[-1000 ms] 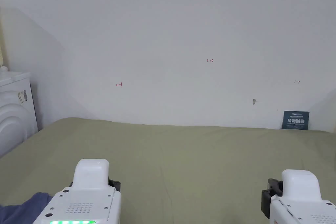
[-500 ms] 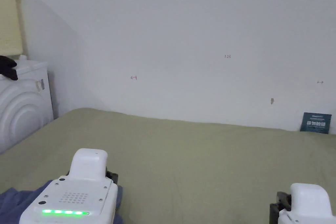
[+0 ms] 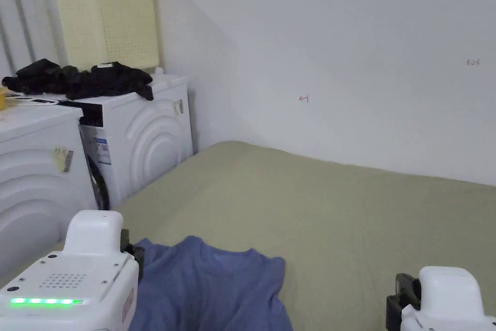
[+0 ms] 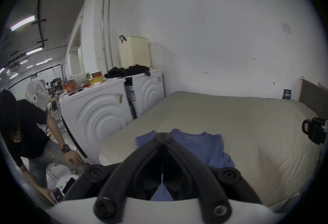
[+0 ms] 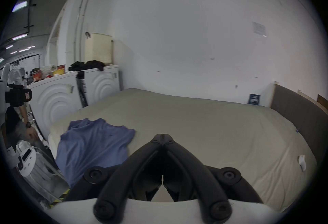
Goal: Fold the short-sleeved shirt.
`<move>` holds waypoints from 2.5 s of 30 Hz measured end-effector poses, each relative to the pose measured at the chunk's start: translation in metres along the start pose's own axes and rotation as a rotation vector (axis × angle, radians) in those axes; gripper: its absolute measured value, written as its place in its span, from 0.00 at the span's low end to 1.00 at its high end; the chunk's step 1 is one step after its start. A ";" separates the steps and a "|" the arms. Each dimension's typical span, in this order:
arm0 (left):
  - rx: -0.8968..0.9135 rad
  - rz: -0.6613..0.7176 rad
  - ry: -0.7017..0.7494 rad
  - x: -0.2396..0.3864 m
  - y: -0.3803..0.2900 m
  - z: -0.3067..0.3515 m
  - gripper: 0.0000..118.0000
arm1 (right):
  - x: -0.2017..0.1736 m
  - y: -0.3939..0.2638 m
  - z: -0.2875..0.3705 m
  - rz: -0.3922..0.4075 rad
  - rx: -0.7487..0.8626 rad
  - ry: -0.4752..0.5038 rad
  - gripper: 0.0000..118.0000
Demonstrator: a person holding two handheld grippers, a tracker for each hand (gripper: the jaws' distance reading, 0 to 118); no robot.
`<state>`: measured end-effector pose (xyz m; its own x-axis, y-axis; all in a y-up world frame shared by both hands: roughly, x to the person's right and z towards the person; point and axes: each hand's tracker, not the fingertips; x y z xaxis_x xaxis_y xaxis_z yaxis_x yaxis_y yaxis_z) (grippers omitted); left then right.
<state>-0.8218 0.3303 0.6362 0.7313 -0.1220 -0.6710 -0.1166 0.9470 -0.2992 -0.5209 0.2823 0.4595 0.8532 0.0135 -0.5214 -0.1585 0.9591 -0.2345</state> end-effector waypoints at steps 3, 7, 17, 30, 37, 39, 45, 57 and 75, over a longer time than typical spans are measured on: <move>-0.027 0.006 0.014 -0.013 -0.005 -0.010 0.00 | -0.016 -0.001 -0.008 0.004 -0.002 0.043 0.01; -0.054 0.031 0.013 -0.021 -0.011 -0.025 0.00 | -0.028 -0.003 -0.018 0.026 -0.016 0.070 0.01; -0.196 -0.027 -0.143 0.017 -0.021 -0.100 0.00 | -0.020 -0.026 -0.034 0.016 -0.093 0.075 0.01; -0.626 -0.102 -0.296 0.104 -0.105 -0.267 0.27 | 0.004 -0.095 -0.055 0.000 -0.303 0.044 0.01; -0.798 -0.099 -0.337 0.127 -0.134 -0.299 1.00 | 0.014 -0.119 -0.060 -0.051 -0.392 0.041 0.01; -0.817 -0.139 -0.318 0.132 -0.147 -0.304 1.00 | 0.014 -0.122 -0.057 -0.050 -0.398 0.040 0.01; -0.742 -0.147 -0.354 0.134 -0.136 -0.283 0.72 | 0.020 -0.126 -0.037 -0.040 -0.418 0.027 0.01; -0.599 -0.197 -0.344 0.156 -0.060 -0.251 0.02 | 0.062 -0.119 0.026 -0.124 -0.369 -0.084 0.01; -0.356 -0.406 -1.018 0.506 0.041 -0.108 0.02 | 0.152 -0.132 0.074 -0.246 -0.363 -0.318 0.01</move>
<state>-0.5285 0.2755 0.2112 0.9431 0.0511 0.3286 0.1870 0.7358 -0.6509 -0.3338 0.1790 0.4715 0.9862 -0.0598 -0.1542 -0.0485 0.7864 -0.6158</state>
